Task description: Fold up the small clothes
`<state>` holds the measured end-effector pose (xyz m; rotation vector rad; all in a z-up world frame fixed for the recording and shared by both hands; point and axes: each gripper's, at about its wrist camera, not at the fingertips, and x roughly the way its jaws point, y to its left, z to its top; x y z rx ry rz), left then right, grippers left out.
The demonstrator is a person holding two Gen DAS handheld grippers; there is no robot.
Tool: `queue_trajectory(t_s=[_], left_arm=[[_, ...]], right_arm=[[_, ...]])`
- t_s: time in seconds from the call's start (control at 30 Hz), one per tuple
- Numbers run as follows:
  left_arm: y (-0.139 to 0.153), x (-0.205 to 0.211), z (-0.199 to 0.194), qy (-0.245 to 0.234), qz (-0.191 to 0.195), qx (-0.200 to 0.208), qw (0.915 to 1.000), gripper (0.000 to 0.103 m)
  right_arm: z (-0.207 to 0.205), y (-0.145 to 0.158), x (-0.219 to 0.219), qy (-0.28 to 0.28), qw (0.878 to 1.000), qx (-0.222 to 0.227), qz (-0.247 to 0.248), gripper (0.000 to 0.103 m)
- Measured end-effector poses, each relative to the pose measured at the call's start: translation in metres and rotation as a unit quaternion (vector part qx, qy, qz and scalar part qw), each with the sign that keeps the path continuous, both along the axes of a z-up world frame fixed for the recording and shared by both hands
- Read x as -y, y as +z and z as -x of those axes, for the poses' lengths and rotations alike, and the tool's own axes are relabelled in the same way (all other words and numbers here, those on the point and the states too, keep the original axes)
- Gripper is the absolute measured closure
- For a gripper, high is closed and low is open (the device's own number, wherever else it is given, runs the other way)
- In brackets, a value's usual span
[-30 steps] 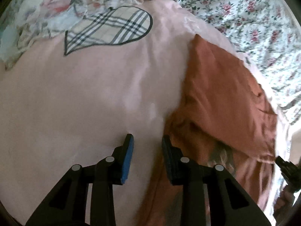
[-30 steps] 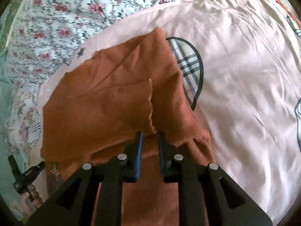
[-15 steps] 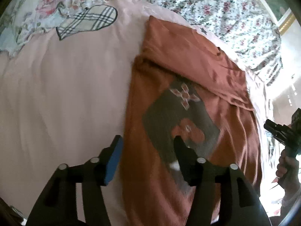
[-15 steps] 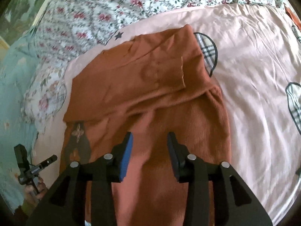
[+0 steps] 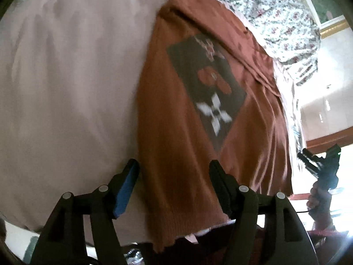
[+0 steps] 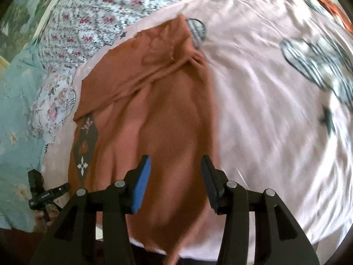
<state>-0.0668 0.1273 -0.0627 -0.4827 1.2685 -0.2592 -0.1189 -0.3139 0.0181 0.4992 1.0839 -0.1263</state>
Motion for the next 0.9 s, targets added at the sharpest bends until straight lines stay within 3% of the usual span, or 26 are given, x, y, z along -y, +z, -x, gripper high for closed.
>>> queue_trajectory(t_s=[0.2,0.3,0.37,0.4,0.47,0.5,0.53,0.57,0.77,0.87,0.9], left_arm=[[-0.001,0.019,0.013,-0.034,-0.013,0.006,0.9993,0.042],[-0.002,0.022,0.012,-0.039,-0.011,0.005,0.9992,0.056],[-0.003,0.024,0.012,-0.042,-0.014,0.007,0.9990,0.069],[-0.003,0.024,0.012,-0.048,-0.017,0.008,0.9987,0.081],[-0.002,0.025,0.013,-0.058,-0.033,0.013,0.9976,0.090],[-0.001,0.027,0.013,-0.062,-0.038,0.016,0.9972,0.094],[0.002,0.029,0.014,-0.068,-0.048,0.023,0.9963,0.096],[0.006,0.029,0.016,-0.070,-0.051,0.030,0.9958,0.096],[0.022,0.006,0.021,-0.058,-0.030,0.050,0.9966,0.096],[0.008,0.005,0.014,-0.060,-0.025,0.014,0.9978,0.089],[0.004,0.005,0.013,-0.062,-0.025,0.003,0.9978,0.082]], right_arm=[[0.040,-0.024,-0.002,0.007,0.999,-0.023,-0.028,0.054],[0.046,-0.034,-0.005,0.011,0.998,-0.026,-0.047,0.054],[0.045,-0.040,-0.009,0.018,0.998,-0.021,-0.062,0.054],[0.045,-0.042,-0.011,0.019,0.998,-0.023,-0.062,0.054],[0.043,-0.047,-0.015,0.021,0.997,-0.022,-0.067,0.055],[0.043,-0.049,-0.016,0.023,0.997,-0.020,-0.072,0.063],[0.042,-0.049,-0.017,0.026,0.997,-0.021,-0.075,0.079],[0.044,-0.050,-0.017,0.024,0.996,-0.026,-0.077,0.096],[0.072,-0.037,0.012,-0.007,0.996,-0.002,-0.092,0.097],[0.067,-0.041,0.012,0.004,0.996,-0.012,-0.083,0.096],[0.063,-0.044,0.010,0.007,0.996,-0.022,-0.083,0.093]])
